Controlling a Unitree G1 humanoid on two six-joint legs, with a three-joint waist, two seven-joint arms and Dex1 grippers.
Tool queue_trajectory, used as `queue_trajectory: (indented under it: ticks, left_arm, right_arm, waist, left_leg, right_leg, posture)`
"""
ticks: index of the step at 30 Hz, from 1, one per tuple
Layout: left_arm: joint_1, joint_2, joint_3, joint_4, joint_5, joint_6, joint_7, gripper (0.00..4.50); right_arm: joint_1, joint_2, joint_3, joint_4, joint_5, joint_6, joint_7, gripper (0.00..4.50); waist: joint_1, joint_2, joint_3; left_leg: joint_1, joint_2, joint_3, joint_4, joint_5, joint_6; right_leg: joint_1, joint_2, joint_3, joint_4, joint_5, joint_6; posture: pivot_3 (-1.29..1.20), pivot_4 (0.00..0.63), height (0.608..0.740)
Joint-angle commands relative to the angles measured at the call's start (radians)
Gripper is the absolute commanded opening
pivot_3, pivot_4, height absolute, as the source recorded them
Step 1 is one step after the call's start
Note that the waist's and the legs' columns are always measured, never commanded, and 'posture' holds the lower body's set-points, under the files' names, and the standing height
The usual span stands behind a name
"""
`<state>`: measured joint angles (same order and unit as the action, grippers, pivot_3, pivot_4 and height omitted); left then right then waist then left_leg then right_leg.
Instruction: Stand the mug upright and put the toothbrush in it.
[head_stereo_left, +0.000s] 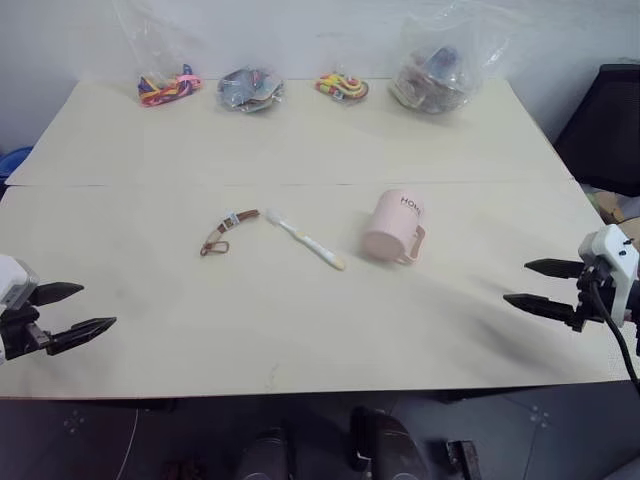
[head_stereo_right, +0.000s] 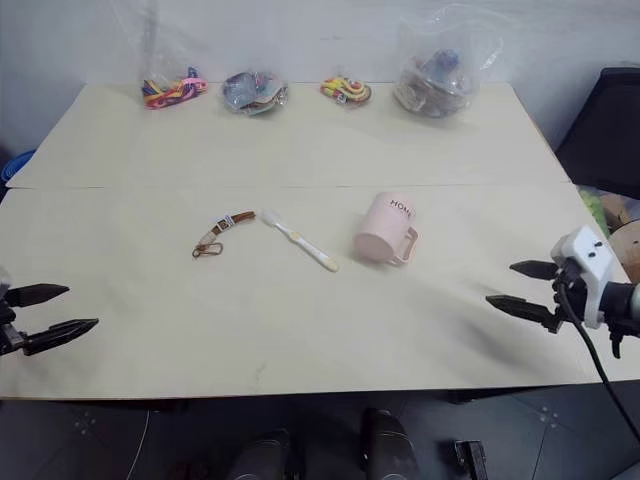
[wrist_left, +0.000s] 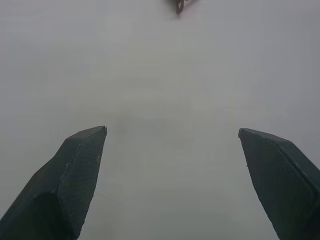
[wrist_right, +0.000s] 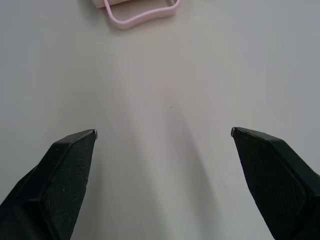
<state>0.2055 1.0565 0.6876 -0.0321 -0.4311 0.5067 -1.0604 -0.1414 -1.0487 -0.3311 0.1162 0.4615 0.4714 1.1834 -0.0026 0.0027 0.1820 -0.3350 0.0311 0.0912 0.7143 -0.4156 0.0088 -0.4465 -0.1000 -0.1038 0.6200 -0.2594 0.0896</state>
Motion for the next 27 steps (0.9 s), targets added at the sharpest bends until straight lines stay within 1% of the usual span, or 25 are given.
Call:
queue_trajectory:
  ticks: [1, 12, 14, 17, 20, 22, 24, 25, 27]
  left_arm:
    - [-0.006, -0.004, 0.015, -0.017, -0.011, 0.014, 0.002, 4.48]
    - [-0.02, -0.019, 0.013, -0.046, -0.026, 0.042, 0.011, 4.48]
    - [-0.054, -0.026, -0.001, -0.077, -0.057, 0.084, 0.03, 4.48]
    - [-0.116, -0.023, -0.045, -0.181, -0.147, 0.168, 0.021, 4.48]
    - [-0.213, -0.021, -0.108, -0.249, -0.197, 0.216, 0.049, 4.48]
    - [-0.304, -0.02, -0.174, -0.235, -0.174, 0.232, 0.108, 4.48]
    - [-0.379, -0.017, -0.234, -0.212, -0.15, 0.254, 0.151, 4.48]
    - [-0.45, -0.031, -0.3, -0.176, -0.088, 0.238, 0.215, 4.48]
    - [-0.598, -0.082, -0.412, -0.102, -0.016, 0.258, 0.322, 4.48]
  right_arm:
    - [0.014, -0.003, -0.057, -0.035, 0.032, 0.031, -0.01, 4.5]
    - [0.03, -0.001, -0.06, -0.055, 0.033, 0.049, -0.032, 4.5]
    - [0.001, 0.008, -0.052, -0.062, 0.041, 0.088, -0.069, 4.5]
    - [-0.067, 0.022, -0.025, -0.129, 0.088, 0.217, -0.133, 4.5]
    - [-0.146, 0.06, -0.015, -0.234, 0.174, 0.355, -0.196, 4.5]
    - [-0.188, 0.081, -0.007, -0.335, 0.25, 0.435, -0.22, 4.5]
    - [-0.202, 0.085, 0.001, -0.42, 0.287, 0.453, -0.219, 4.5]
    - [-0.211, 0.082, 0.002, -0.473, 0.311, 0.446, -0.207, 4.5]
    - [-0.248, 0.087, 0.004, -0.552, 0.363, 0.448, -0.208, 4.5]
  waist:
    - [0.0, 0.0, 0.0]
    - [0.0, 0.0, 0.0]
    - [0.001, 0.0, 0.0]
    - [0.001, 0.0, 0.0]
    - [0.0, 0.0, 0.0]
    - [0.001, 0.0, 0.0]
    - [0.003, 0.0, 0.0]
    - [0.003, 0.0, 0.0]
    - [0.016, 0.0, 0.0]
  left_leg:
    - [0.0, 0.0, 0.0, 0.0, 0.0, 0.0]
    - [0.0, 0.0, 0.0, 0.0, 0.0, 0.0]
    - [0.0, 0.0, 0.0, 0.0, 0.0, 0.0]
    - [0.0, 0.0, 0.0, 0.001, 0.0, 0.0]
    - [0.0, 0.0, -0.001, 0.001, 0.0, 0.0]
    - [0.0, 0.0, -0.001, 0.001, 0.0, -0.001]
    - [0.0, 0.0, -0.001, 0.001, 0.0, -0.001]
    - [0.0, -0.001, -0.001, 0.001, 0.0, -0.001]
    - [0.0, -0.005, -0.001, 0.001, 0.0, -0.001]
  right_leg:
    - [0.0, 0.0, 0.0, 0.0, 0.0, 0.0]
    - [0.0, 0.0, 0.0, 0.0, 0.0, 0.0]
    - [0.0, 0.0, 0.0, 0.0, 0.0, 0.0]
    - [0.0, 0.0, 0.0, 0.001, 0.0, 0.0]
    - [0.0, 0.0, 0.001, 0.001, 0.0, 0.0]
    - [0.0, 0.0, 0.001, 0.002, 0.0, 0.0]
    - [0.0, 0.001, 0.001, 0.002, 0.0, 0.0]
    - [0.0, 0.001, 0.0, 0.002, 0.0, 0.0]
    - [0.001, 0.002, 0.0, 0.001, 0.0, 0.0]
  posture:
    - [0.0, 0.15, 0.74]
    - [0.0, 0.15, 0.74]
    - [0.0, 0.15, 0.74]
    - [0.0, 0.15, 0.74]
    - [0.0, 0.15, 0.74]
    - [0.0, 0.15, 0.74]
    - [0.0, 0.15, 0.74]
    - [0.0, 0.15, 0.74]
    - [0.0, 0.15, 0.74]
